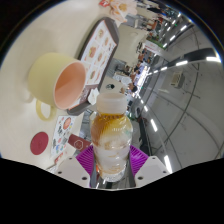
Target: Pour water
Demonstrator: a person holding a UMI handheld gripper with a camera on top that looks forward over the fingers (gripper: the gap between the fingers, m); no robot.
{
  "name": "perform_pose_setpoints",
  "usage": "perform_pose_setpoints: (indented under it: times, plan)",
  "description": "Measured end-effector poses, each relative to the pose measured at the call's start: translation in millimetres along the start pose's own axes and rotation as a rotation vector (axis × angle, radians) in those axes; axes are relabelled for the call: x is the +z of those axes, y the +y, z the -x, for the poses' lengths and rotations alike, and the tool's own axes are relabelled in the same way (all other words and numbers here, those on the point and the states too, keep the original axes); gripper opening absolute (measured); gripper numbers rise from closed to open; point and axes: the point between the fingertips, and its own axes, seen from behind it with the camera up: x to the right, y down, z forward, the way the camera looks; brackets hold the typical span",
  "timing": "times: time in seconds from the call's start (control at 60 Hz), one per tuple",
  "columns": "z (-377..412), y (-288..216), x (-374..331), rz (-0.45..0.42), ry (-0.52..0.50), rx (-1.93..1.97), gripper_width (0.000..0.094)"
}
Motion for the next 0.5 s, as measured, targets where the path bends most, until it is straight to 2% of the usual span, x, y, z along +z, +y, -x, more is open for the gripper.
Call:
perform_pose_setpoints:
  times: [0.133,0.3,0.5]
  plan:
    - [12,-10,7,-0.022,0.012,-0.111,0.0436]
    - [21,-10,6,-0.028,-0.038,-0.040,0.0435]
    - [12,4,-4,-0.054,-0.175,0.559,0.0437]
